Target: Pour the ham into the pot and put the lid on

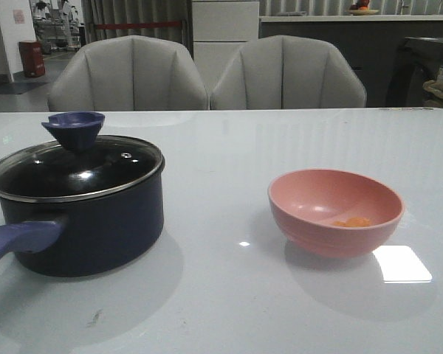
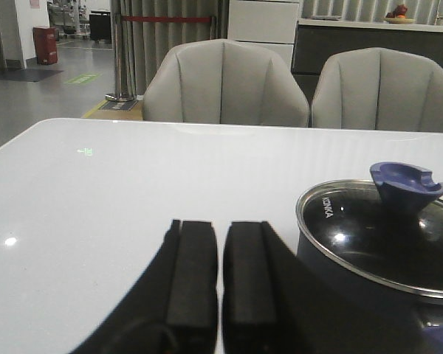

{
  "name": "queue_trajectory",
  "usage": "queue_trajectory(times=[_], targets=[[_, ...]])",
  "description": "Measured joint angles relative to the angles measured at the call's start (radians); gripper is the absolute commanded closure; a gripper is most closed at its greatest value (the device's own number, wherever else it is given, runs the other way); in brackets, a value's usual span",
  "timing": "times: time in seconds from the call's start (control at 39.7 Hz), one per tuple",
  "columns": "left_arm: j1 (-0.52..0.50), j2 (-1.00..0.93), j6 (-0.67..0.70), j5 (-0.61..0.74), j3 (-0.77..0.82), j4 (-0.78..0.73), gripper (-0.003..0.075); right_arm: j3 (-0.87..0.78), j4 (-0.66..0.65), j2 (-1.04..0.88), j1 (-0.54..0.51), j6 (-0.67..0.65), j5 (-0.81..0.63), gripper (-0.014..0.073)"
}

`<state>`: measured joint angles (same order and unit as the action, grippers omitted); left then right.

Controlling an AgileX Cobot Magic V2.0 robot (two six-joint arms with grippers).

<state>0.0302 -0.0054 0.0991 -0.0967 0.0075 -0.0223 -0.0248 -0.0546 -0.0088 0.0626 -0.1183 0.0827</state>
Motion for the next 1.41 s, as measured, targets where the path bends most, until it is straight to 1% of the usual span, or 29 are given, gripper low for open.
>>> queue_trajectory(times=[0.4, 0.5, 0.63, 0.71, 0.78, 0.86, 0.91, 1.01, 1.08, 1.13, 1.26, 1.41], targets=[[0.0, 0.0, 0.0, 0.009, 0.0, 0.0, 0.0596, 0.0, 0.0, 0.0, 0.0, 0.0, 0.0, 0.0447], [0.0, 0.0, 0.0, 0.07, 0.0, 0.008, 0.0596, 0.0, 0.0, 0.0, 0.0, 0.0, 0.0, 0.0447], [0.0, 0.0, 0.0, 0.241, 0.0, 0.011, 0.0596, 0.0, 0.0, 0.0, 0.0, 0.0, 0.0, 0.0447], [0.0, 0.0, 0.0, 0.267, -0.011, 0.011, 0.0596, 0.0, 0.0, 0.0, 0.0, 0.0, 0.0, 0.0447], [0.0, 0.0, 0.0, 0.224, -0.061, 0.0, 0.0596, 0.0, 0.0, 0.0, 0.0, 0.0, 0.0, 0.0447], [0.0, 0.017, 0.0, 0.138, -0.152, -0.002, 0.0596, 0.0, 0.0, 0.0, 0.0, 0.0, 0.0, 0.0447], [0.0, 0.048, 0.0, 0.065, -0.218, 0.001, 0.0596, 0.0, 0.0, 0.0, 0.0, 0.0, 0.0, 0.0447], [0.0, 0.147, 0.0, -0.12, -0.351, 0.01, 0.0596, 0.0, 0.0, 0.0, 0.0, 0.0, 0.0, 0.0447], [0.0, 0.204, 0.0, -0.247, -0.427, 0.011, 0.0596, 0.0, 0.0, 0.0, 0.0, 0.0, 0.0, 0.0447], [0.0, 0.233, 0.0, -0.307, -0.456, 0.012, 0.0596, 0.0, 0.0, 0.0, 0.0, 0.0, 0.0, 0.0447], [0.006, 0.264, 0.0, -0.374, -0.473, 0.013, 0.0596, 0.0, 0.0, 0.0, 0.0, 0.0, 0.0, 0.0447], [0.008, 0.267, 0.0, -0.39, -0.473, 0.013, 0.0593, 0.0, 0.0, 0.0, 0.0, 0.0, 0.0, 0.0447]])
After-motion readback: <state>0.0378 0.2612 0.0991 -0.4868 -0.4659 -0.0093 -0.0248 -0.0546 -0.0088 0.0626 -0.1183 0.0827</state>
